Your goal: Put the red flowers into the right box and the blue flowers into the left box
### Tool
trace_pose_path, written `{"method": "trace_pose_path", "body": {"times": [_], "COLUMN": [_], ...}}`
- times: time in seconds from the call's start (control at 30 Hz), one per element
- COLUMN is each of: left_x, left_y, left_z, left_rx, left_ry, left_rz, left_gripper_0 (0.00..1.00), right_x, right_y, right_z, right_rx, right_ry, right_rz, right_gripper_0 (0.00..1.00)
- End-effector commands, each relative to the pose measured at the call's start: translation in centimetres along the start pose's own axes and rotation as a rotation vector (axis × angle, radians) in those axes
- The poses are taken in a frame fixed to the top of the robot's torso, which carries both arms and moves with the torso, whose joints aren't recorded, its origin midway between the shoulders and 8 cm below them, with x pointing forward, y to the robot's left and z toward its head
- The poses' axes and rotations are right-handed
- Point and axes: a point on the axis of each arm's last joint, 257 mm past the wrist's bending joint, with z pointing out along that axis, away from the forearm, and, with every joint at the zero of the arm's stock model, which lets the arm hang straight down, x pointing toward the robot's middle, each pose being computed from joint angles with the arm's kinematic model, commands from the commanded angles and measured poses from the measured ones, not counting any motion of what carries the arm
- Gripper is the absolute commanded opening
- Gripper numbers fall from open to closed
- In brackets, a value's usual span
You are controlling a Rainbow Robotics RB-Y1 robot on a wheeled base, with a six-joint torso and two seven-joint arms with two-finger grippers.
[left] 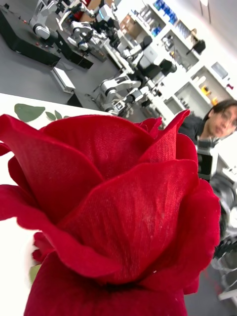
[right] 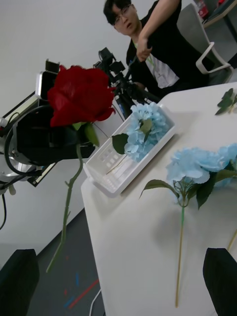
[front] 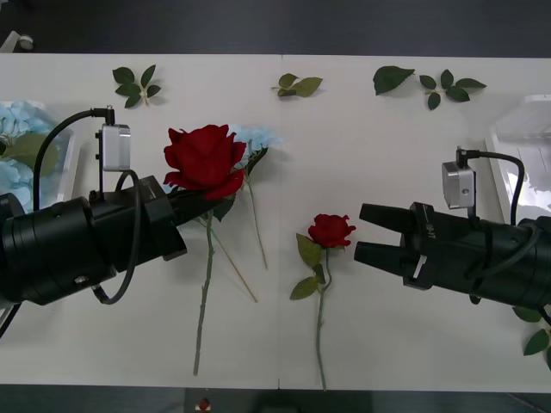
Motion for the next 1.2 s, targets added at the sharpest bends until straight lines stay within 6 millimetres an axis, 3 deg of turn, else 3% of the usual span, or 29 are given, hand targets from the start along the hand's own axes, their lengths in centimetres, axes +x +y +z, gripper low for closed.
{"method": "trace_pose_path", "body": {"times": [0.03, 0.37, 0.93, 0.97, 1.2], "left_x": [-1.5, -3.5, -6.3, -6.3, -6.4], "left_y": [-1.3, -1.7, -2.3, -2.2, -2.2], "left_z": [2.3, 6.2, 9.9, 10.0, 11.0], "left_rx": [0.057, 0.095, 0.098, 0.097, 0.095], "left_ry": [-0.074, -0.204, -0.339, -0.344, -0.358], "left_rz": [0.093, 0.065, -0.01, -0.013, -0.036], "left_gripper_0": [0.0, 0.0, 0.0, 0.0, 0.0], "right_x": [1.1, 3.4, 3.6, 3.6, 3.3], "right_y": [1.9, 2.1, 2.7, 2.7, 2.5], "right_z": [1.4, 4.0, 8.8, 8.9, 9.9], "right_rx": [-0.029, -0.008, 0.02, 0.022, 0.031], "right_ry": [0.006, 0.006, -0.059, -0.061, -0.064], "right_rz": [-0.037, -0.076, -0.097, -0.094, -0.12], "right_gripper_0": [0.97, 0.96, 0.96, 0.92, 0.39]}}
